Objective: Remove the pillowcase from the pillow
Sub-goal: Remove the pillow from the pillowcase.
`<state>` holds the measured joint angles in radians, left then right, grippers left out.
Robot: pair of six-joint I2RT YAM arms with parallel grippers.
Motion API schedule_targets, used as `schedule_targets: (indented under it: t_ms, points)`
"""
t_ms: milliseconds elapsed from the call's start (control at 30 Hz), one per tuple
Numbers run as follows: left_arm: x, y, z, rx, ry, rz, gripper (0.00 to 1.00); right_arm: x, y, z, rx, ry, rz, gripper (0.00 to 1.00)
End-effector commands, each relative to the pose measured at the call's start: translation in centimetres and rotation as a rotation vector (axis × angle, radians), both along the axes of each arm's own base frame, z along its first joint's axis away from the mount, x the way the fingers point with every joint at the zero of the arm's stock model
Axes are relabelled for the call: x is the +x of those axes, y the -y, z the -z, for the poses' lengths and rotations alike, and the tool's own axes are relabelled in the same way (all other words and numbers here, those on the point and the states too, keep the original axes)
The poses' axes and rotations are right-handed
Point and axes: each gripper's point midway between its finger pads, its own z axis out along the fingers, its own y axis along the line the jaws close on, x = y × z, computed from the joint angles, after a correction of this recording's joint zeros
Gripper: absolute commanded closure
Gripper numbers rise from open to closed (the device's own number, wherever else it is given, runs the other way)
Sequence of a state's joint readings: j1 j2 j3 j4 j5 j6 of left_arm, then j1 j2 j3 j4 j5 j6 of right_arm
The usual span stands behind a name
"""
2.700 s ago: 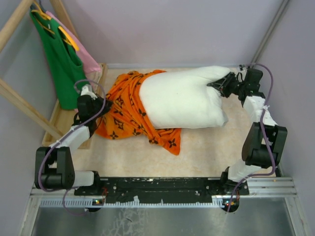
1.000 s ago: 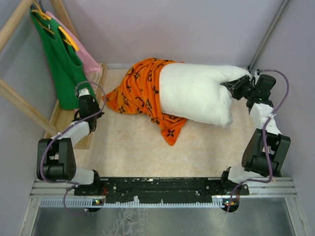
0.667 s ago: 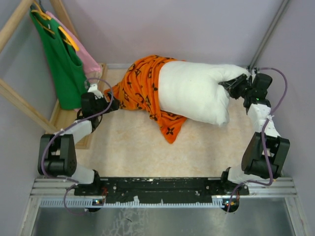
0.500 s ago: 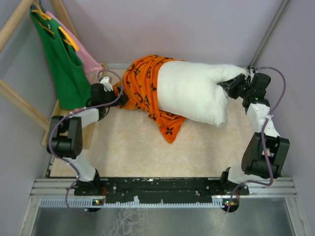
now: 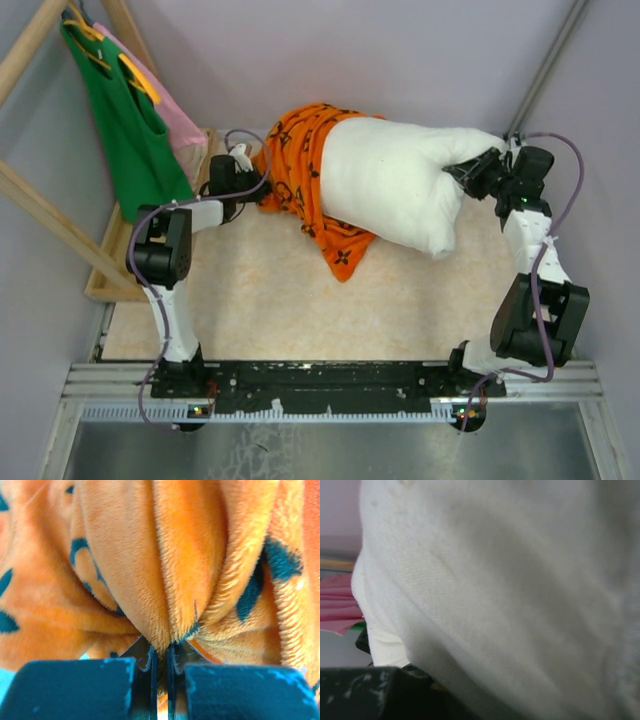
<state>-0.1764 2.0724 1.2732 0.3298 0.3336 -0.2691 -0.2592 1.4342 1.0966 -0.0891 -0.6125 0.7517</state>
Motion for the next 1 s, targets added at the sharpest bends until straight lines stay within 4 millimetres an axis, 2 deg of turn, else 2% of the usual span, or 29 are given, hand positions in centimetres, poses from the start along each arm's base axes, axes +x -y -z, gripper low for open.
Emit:
schedule_targets:
  t_ms: [0,100,167,233,300,367,400,467,533,600,667,733,767,800,833,900,967]
  points:
    - [-2.4,-2.6,-1.0,-0.023,-0.005,-0.129,1.0,1.0,1.3,-7.1,0.055,0.241,-0.017,1.0]
    - [-5.0,-6.8,-4.2,0.02,0.068,-0.299,1.0,2.4,3.5,-5.4,0.169,0.211,0.051,1.0]
    - [-7.6,-9.1,-6.6,0.039,0.111,-0.403,1.0,3.7,5.2,-3.7,0.147,0.17,0.133,1.0]
    - [-10.9,-11.0,-8.5,0.04,0.138,-0.493,1.0,4.8,6.7,-2.4,0.125,0.134,0.21,1.0]
    - [-14.8,-12.5,-9.2,0.015,0.139,-0.573,1.0,5.7,7.7,-1.4,0.117,0.111,0.254,1.0]
    - [-18.5,-14.2,-11.7,-0.016,0.212,-0.657,1.0,6.7,8.5,-0.6,0.115,0.085,0.285,1.0]
    - [-20.4,-15.3,-11.6,-0.01,0.21,-0.717,1.0,7.2,8.8,-0.2,0.117,0.071,0.289,1.0]
    - [-23.4,-16.4,-13.0,-0.039,0.28,-0.85,1.0,7.8,9.2,0.9,0.112,0.038,0.296,1.0]
    - [-26.1,-17.3,-13.6,-0.133,0.302,-0.976,1.0,8.1,9.6,1.3,0.098,0.026,0.31,1.0]
    - [-27.6,-18.1,-13.8,-0.193,0.302,-1.034,1.0,8.2,10.2,1.5,0.084,0.018,0.338,1.0]
    - [-28.4,-18.9,-13.1,-0.148,0.27,-1.064,1.0,8.3,10.4,1.6,0.082,0.024,0.349,1.0]
    - [-27.9,-17.8,-12.7,-0.14,0.248,-1.007,1.0,8.3,10.3,1.6,0.084,0.027,0.346,1.0]
    - [-27.3,-16.7,-12.7,-0.13,0.249,-0.939,0.97,8.2,10.2,1.6,0.088,0.028,0.341,1.0]
    - [-26.5,-15.6,-12.8,-0.116,0.263,-0.863,0.77,8.2,10.0,1.6,0.09,0.029,0.336,1.0]
    - [-25.7,-14.4,-13.1,-0.102,0.282,-0.792,0.42,8.1,10.0,1.5,0.091,0.03,0.333,1.0]
    - [-23.9,-12.5,-13.0,-0.041,0.287,-0.677,0.03,7.9,10.0,1.2,0.084,0.036,0.33,1.0]
    - [-22.3,-11.1,-13.4,0.011,0.24,-0.62,0.0,7.6,9.9,1.1,0.076,0.039,0.331,1.0]
